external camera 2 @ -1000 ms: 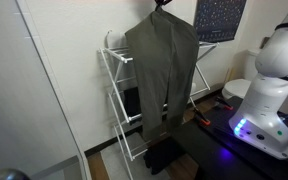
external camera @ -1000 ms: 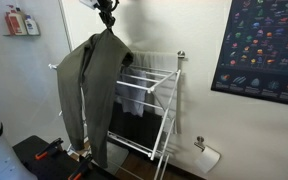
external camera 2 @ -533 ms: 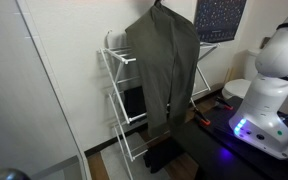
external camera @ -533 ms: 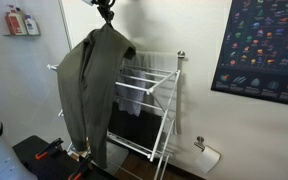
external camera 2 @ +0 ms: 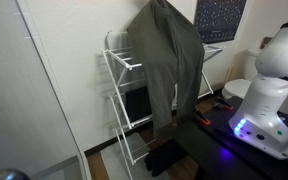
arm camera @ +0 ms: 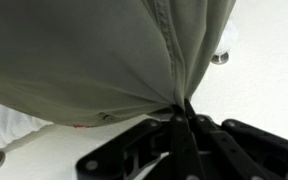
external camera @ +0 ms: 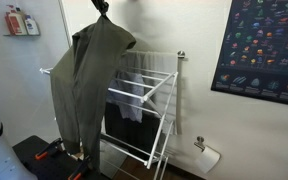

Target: Put the pants across all the bars of the drying rack

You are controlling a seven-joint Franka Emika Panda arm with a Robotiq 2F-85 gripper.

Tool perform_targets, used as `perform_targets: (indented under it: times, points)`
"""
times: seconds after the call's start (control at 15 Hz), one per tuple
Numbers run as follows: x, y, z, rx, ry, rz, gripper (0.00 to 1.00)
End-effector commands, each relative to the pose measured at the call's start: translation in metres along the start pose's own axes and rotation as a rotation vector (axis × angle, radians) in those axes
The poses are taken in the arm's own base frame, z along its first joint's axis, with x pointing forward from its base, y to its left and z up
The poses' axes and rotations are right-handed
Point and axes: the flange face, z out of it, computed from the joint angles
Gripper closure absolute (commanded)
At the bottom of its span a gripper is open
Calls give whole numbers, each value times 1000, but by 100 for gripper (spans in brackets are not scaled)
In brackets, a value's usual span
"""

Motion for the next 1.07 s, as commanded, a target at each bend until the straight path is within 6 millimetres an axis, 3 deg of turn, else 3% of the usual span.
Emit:
perform_targets:
  times: [0.0,0.4,1.0]
  points:
    - [-11,-10,-28,21,73,9,99]
    - [-14,9,-20,2,83,29,99]
    - [2,88,19,-54,70,145,99]
